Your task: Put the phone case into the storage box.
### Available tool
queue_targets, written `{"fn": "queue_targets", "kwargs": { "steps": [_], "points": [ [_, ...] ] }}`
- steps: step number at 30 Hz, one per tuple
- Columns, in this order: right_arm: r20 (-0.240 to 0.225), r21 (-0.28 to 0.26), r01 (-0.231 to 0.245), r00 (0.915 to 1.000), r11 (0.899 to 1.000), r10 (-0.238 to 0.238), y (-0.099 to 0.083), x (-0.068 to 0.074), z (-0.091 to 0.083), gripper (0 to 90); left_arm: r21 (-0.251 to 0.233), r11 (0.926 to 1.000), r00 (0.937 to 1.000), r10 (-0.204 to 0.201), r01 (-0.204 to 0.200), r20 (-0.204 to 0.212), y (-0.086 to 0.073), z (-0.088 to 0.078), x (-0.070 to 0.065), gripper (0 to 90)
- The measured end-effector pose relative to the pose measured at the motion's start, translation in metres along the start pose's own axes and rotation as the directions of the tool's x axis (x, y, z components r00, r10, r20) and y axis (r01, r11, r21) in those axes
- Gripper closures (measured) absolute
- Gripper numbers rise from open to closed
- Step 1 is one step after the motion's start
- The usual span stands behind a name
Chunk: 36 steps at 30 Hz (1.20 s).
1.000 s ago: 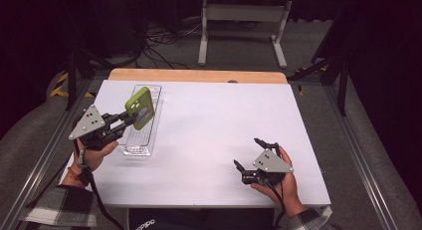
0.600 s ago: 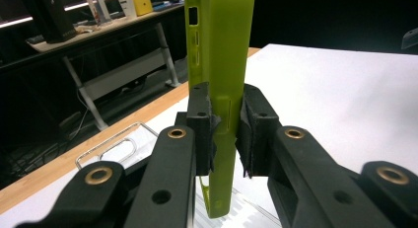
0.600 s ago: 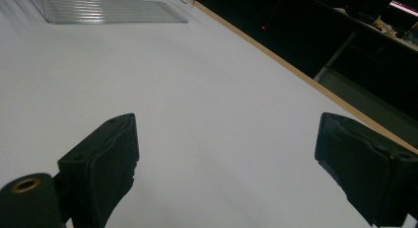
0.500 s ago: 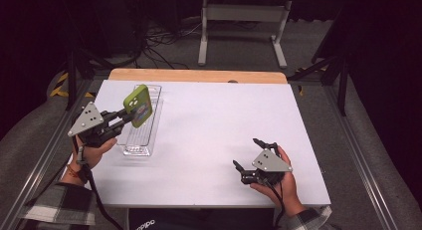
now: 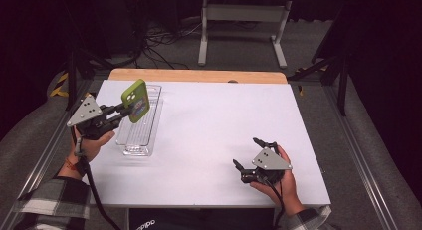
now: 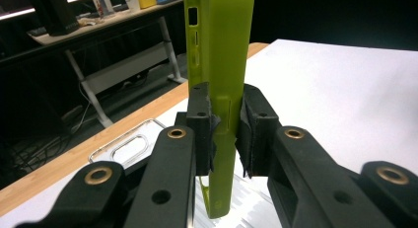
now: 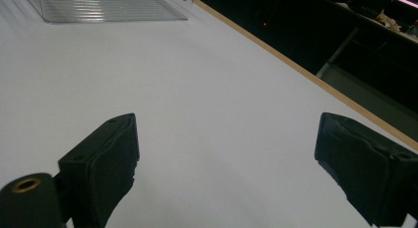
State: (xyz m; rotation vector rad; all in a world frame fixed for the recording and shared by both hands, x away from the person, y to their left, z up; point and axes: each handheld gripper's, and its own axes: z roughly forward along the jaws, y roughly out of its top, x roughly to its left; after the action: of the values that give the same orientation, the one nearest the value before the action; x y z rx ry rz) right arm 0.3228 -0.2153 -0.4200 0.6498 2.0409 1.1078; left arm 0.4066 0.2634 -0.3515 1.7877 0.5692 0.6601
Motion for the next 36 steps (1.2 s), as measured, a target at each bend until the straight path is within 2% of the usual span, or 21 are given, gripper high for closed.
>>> {"fn": "queue_targets", "kwargs": {
  "steps": [7,17,25,27,31,36],
  "points": [
    [-0.003,0.004,0.004,1.0000,1.000,-0.004,0.000,0.000,0.001,10.3,0.016,0.9998,0.9999,-0.009,0.009,-0.005,0.000,0.003,0.011,78.0],
    [-0.007,0.012,0.006,1.0000,1.000,-0.006,0.000,0.001,0.003,10.3,0.045,0.9990,1.0000,-0.004,0.004,0.009,0.004,0.020,0.027,78.0],
    [-0.014,0.023,0.004,0.9999,1.000,-0.003,-0.001,0.002,0.007,10.3,0.062,0.9980,0.9998,-0.007,0.006,0.021,0.003,0.042,0.040,77.9],
    [-0.015,0.028,0.001,0.9999,1.000,0.000,-0.002,0.002,0.008,10.3,0.056,0.9984,0.9991,-0.009,0.007,0.041,0.000,0.049,0.046,77.9],
    [-0.017,0.036,0.002,0.9999,0.999,-0.001,-0.003,0.002,0.009,10.3,0.077,0.9970,0.9995,-0.003,0.001,0.032,-0.004,0.058,0.051,77.9],
    [-0.016,0.041,-0.009,0.9998,0.999,0.009,-0.004,0.001,0.009,10.3,0.097,0.9952,0.9994,-0.018,0.015,0.029,-0.010,0.070,0.060,77.9]
  ]
}}
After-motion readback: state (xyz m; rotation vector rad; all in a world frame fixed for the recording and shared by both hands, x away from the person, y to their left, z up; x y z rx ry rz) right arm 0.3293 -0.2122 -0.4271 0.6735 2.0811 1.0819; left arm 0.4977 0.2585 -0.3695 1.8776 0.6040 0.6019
